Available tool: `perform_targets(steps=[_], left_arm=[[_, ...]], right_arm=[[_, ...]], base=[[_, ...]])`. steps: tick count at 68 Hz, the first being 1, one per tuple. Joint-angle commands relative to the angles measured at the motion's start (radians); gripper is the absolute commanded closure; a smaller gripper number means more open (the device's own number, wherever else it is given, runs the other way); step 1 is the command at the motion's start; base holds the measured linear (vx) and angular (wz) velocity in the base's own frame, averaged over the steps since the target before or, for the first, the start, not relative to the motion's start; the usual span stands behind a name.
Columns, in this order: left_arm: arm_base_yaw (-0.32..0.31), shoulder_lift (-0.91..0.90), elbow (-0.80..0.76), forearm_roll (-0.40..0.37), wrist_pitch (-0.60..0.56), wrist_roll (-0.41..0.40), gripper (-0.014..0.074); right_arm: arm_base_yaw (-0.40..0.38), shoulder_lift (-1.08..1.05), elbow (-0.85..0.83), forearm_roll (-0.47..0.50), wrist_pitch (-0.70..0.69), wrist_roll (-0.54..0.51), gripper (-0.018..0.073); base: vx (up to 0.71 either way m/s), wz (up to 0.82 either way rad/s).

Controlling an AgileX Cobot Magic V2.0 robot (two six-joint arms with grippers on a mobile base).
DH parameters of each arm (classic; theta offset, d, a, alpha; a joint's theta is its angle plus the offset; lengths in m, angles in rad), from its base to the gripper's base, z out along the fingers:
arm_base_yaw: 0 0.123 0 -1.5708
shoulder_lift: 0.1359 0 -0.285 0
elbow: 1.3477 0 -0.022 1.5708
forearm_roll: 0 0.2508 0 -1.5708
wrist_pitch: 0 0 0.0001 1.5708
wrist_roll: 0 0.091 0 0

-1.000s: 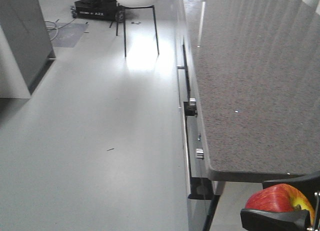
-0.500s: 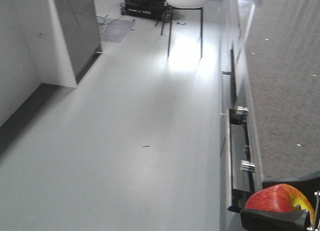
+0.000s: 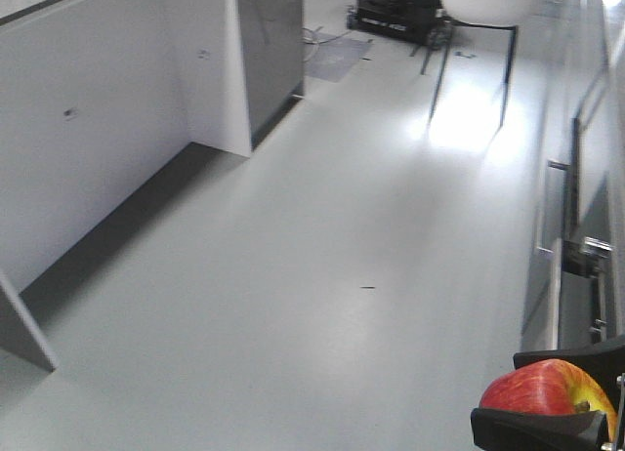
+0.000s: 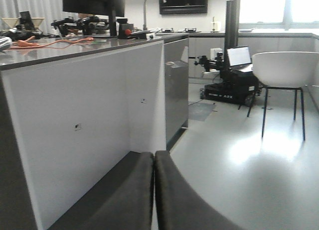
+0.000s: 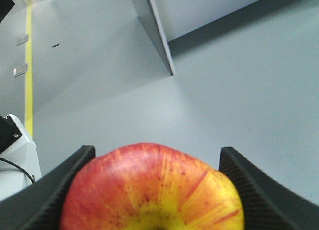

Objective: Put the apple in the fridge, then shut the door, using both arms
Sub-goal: 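Drive the base away from the counter holding the apple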

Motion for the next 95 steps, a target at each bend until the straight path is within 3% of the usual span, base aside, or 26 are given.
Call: perform_targets(steps=[1,95], left_arm=[[-0.003,-0.015,0.013,0.000,-0.071,-0.001,0.0603],[-0.003,-0.015,0.013,0.000,-0.071,-0.001,0.0603]], right_arm=[[-0.002,-0.002,-0.028,0.063,-0.023,-0.009,0.0353],[-0.002,-0.002,-0.028,0.063,-0.016,-0.009,0.0353]], base=[[-0.04,0.46],[-0.05,0.55]])
